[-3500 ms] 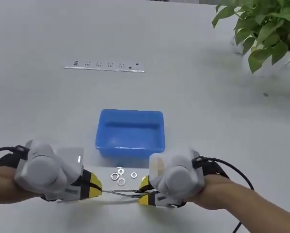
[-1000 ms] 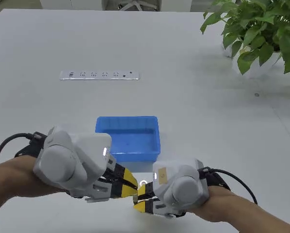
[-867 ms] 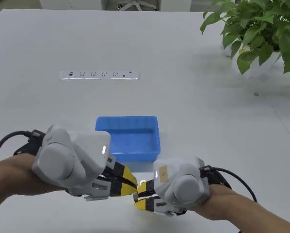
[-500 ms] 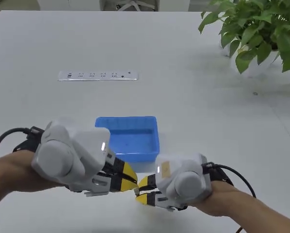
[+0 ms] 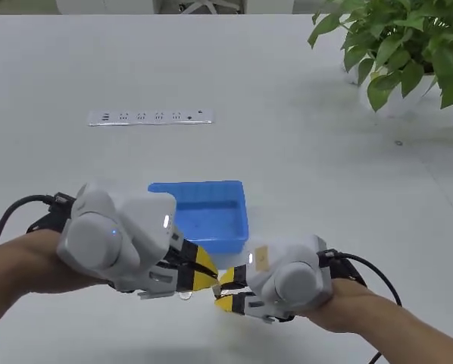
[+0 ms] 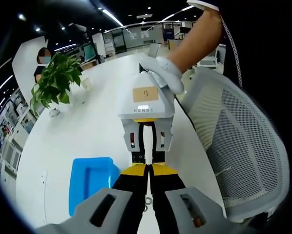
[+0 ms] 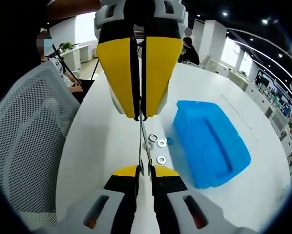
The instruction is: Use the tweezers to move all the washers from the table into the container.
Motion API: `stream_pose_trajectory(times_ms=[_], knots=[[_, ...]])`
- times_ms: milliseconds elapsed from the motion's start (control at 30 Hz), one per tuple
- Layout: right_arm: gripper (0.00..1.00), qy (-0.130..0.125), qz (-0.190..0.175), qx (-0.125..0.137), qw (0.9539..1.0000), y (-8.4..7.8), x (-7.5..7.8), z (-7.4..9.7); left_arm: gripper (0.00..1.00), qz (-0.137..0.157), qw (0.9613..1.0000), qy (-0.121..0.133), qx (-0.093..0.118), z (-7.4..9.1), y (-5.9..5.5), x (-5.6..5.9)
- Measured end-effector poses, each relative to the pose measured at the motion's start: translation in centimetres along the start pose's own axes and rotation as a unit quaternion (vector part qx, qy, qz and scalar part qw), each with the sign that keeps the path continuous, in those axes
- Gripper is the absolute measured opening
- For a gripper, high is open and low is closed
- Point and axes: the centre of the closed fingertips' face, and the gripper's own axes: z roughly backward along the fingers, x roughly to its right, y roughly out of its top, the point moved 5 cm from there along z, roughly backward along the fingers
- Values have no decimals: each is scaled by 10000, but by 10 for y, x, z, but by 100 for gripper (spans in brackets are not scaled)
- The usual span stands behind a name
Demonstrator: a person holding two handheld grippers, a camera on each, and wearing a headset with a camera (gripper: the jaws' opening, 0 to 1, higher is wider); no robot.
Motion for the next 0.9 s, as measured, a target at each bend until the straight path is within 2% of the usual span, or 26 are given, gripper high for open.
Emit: stream_pose_trajectory(times_ms=[900], knots=[[12,-79,-211,43,9997,-9,12,-3,5,94,9999,-128,47,-9,-2,-17]])
